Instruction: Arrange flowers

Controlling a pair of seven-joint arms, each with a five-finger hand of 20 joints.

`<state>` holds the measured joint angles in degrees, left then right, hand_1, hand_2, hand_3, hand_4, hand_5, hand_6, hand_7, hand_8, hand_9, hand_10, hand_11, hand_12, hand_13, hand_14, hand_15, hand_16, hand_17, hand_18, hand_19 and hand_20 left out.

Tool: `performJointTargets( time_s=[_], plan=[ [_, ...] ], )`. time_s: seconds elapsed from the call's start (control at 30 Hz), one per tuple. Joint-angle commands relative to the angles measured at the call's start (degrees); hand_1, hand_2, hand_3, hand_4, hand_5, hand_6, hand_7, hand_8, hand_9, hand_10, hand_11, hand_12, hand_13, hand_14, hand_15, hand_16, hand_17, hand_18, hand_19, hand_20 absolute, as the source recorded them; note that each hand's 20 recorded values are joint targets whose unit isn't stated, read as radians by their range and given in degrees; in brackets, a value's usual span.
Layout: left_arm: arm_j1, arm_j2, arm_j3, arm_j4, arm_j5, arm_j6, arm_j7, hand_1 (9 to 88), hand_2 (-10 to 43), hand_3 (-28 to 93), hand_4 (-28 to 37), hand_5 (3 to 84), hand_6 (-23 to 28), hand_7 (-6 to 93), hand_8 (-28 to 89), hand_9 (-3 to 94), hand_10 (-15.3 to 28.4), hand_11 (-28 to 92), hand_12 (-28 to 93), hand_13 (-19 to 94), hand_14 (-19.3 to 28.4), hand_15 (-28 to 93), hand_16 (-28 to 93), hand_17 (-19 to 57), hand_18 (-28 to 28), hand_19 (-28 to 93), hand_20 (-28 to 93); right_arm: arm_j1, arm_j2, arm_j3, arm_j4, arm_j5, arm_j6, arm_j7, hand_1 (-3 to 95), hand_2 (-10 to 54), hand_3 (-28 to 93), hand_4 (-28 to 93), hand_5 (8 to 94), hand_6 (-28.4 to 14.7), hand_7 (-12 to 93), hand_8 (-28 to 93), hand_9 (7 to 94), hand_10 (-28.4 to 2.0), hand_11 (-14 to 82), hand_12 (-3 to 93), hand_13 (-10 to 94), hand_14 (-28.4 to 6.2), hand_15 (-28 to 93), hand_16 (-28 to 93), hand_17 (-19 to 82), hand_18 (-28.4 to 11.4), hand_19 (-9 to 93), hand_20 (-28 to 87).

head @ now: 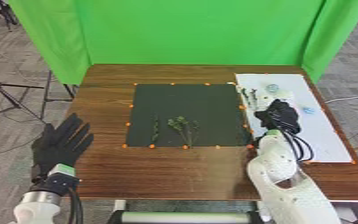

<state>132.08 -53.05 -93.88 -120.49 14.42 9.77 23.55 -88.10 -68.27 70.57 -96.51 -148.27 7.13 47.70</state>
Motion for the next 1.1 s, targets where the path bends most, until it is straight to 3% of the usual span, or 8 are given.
performJointTargets(
  time_s=[0.03, 0.33, 0.5, 0.6, 0.67, 0.83, 1.07, 1.1],
  plan=[
    [0.6, -0.93, 0.27, -0.40, -0.18, 0.43, -0.51, 23.7, 8.5, 73, -28.3, 37.7, 5.8, 13.7, -9, 30.7, 10.7, 16, 11, 21, 12.1, 27, -6, -6.2, 13.0, 32, 12, 6.2, -0.1, -2.9, 2.5, -1.0, -3.1, -0.5, 32.5, -9.4, 71, -25, 61.0, -11.5, 15, -8, 63.9, -21.4, 14.6, 15.5, 74, -12.6, 50, 24, 50, -23.5, 93, 40],
    [0.5, -0.96, 0.18, -0.60, -0.08, 0.23, -0.92, 23.7, 8.5, 73, -28.3, 37.7, 5.8, 13.8, -9, 30.7, 10.7, 16, 11, 21, 12.1, 27, -6, -6.1, 13.0, 32, 12, 8.6, -0.4, -4.5, 2.6, 0.3, -17.0, 0.0, 32.7, -9.5, 67, -28, 63.5, -10.5, 14, -8, 68.2, -20.3, 17.7, 17.7, 74, -11.7, 54, 27, 50, -24.0, 93, 44],
    [0.3, -1.12, 0.31, -0.33, -0.14, 0.19, -1.69, 23.7, 8.5, 73, -28.3, 37.6, 5.9, 13.7, -9, 30.7, 10.8, 16, 11, 20, 12.2, 27, -6, -6.1, 13.0, 31, 12, 10.1, 0.7, -8.2, 5.3, -1.4, -19.9, -0.8, 37.3, -9.5, 66, -28, 67.1, -8.5, 16, -8, 72.2, -18.1, 22.7, 20.2, 75, -11.1, 57, 29, 50, -23.8, 93, 48],
    [-0.2, -1.25, 0.36, -0.13, 0.05, 0.01, -2.56, 23.8, 8.5, 72, -28.3, 37.6, 5.8, 13.6, -9, 30.7, 10.8, 16, 11, 20, 12.3, 27, -6, -6.0, 12.9, 31, 11, 10.3, 0.7, -9.3, 7.0, -1.8, -19.6, -0.2, 41.7, -9.5, 68, -28, 70.8, -6.1, 20, -8, 76.2, -16.3, 27.5, 22.6, 77, -10.1, 58, 31, 51, -23.3, 93, 49],
    [-0.1, -1.26, 0.31, -0.19, -0.04, 0.20, -2.55, 23.8, 8.5, 72, -28.3, 37.6, 5.8, 13.6, -9, 30.7, 10.8, 16, 11, 20, 12.4, 27, -6, -6.0, 12.9, 31, 11, 10.5, 0.7, -9.9, 7.8, -2.1, -19.4, -0.3, 46.1, -9.5, 67, -28, 72.8, -5.1, 23, 3, 78.3, -15.5, 30.3, 24.6, 79, -9.3, 58, 32, 51, -23.3, 93, 50],
    [-0.6, -1.23, 0.32, 0.10, 0.00, 0.07, -2.93, 23.7, 8.5, 72, -28.3, 37.6, 5.8, 13.6, -9, 30.7, 10.8, 16, 11, 20, 12.4, 27, -6, -6.0, 12.9, 31, 11, 9.7, 1.0, -9.9, 8.3, -2.1, -19.5, 0.0, 57.7, -9.5, 69, -28, 77.4, -3.3, 30, 17, 86.8, -10.4, 18.0, 46.6, 83, -7.9, 58, 34, 53, -23.2, 93, 52],
    [0.9, -0.58, 0.67, -0.30, -0.62, -0.18, -1.80, 23.6, 8.6, 72, -28.3, 37.6, 5.8, 13.5, -9, 30.6, 10.7, 15, 11, 20, 12.4, 27, -6, -6.0, 12.9, 31, 11, 7.0, 2.4, -7.8, 5.7, -2.4, -12.9, 0.4, 57.2, -9.5, 74, -23, 78.6, -2.5, 33, 22, 88.8, -9.2, 18.6, 48.8, 86, -6.1, 56, 35, 55, -22.9, 93, 53],
    [0.9, -1.75, 0.16, -0.30, 0.26, -0.33, -2.77, 23.5, 8.6, 72, -28.3, 37.6, 5.8, 13.5, -9, 30.6, 10.7, 15, 11, 20, 12.4, 27, -6, -6.0, 12.8, 31, 12, 6.6, 2.7, -7.6, 4.9, -2.3, -11.1, 0.5, 56.7, -9.5, 75, -21, 78.5, -2.4, 33, 23, 88.9, -9.2, 18.6, 49.0, 86, -5.8, 56, 35, 56, -22.8, 93, 53]
  ],
)
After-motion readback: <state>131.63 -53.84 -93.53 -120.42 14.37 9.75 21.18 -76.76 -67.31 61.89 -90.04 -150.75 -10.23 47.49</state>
